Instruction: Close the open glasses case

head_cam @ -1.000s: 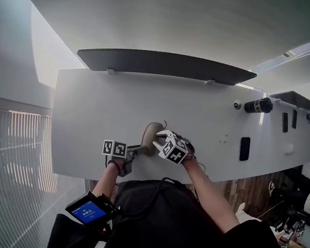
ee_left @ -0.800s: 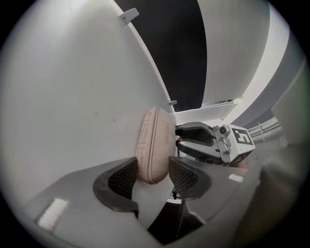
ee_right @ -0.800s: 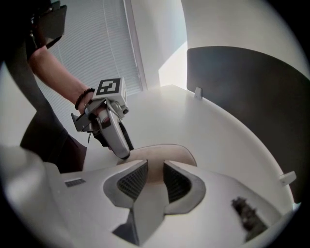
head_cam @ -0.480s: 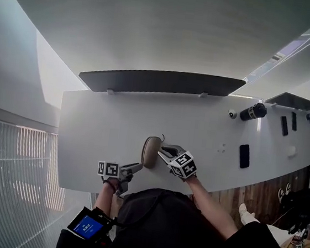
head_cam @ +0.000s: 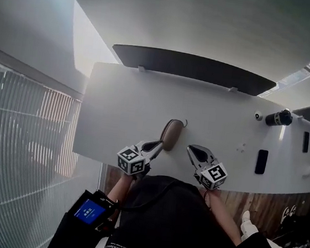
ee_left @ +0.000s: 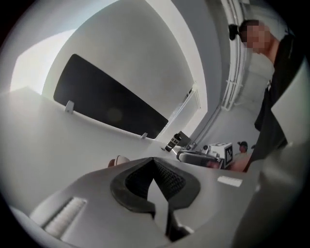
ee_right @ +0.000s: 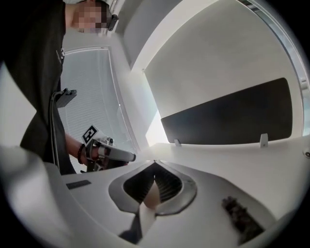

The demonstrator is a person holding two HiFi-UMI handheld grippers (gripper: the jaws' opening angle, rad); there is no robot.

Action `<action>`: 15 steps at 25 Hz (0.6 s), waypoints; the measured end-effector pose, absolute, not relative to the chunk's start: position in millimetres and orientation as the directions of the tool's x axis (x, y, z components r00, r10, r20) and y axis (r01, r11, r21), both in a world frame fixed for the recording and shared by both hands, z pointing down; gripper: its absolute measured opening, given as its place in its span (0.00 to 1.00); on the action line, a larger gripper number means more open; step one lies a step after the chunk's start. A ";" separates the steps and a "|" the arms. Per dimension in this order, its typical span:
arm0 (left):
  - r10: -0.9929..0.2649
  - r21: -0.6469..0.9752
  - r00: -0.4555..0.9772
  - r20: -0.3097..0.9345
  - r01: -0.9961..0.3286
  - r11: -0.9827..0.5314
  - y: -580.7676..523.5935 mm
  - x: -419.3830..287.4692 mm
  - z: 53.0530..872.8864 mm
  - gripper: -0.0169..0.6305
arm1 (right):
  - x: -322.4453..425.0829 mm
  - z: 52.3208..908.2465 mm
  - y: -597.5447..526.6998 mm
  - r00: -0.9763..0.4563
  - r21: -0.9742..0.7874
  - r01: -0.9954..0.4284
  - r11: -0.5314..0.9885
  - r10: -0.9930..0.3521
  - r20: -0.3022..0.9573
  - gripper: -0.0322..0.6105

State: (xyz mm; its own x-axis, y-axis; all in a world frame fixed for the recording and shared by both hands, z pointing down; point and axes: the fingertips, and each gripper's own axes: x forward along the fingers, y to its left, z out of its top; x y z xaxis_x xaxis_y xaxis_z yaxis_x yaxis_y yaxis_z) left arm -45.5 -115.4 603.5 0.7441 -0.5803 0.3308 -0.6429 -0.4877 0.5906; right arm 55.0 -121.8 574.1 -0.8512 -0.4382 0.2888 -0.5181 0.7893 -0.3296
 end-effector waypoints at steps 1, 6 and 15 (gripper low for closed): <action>-0.582 0.555 0.736 0.347 -0.661 -0.504 -113.2 -39.9 600.7 0.04 | 53.1 571.0 -117.4 -0.862 -0.337 -0.500 0.798 -0.419 0.287 0.06; -0.631 0.504 0.688 0.358 -0.711 -0.490 -98.7 -27.5 596.8 0.04 | 65.6 585.8 -100.1 -0.861 -0.285 -0.483 0.828 -0.392 0.324 0.06; -0.646 0.472 0.626 0.437 -0.771 -0.427 -57.2 -8.4 607.6 0.04 | 93.2 604.0 -81.8 -0.885 -0.302 -0.424 0.854 -0.318 0.341 0.06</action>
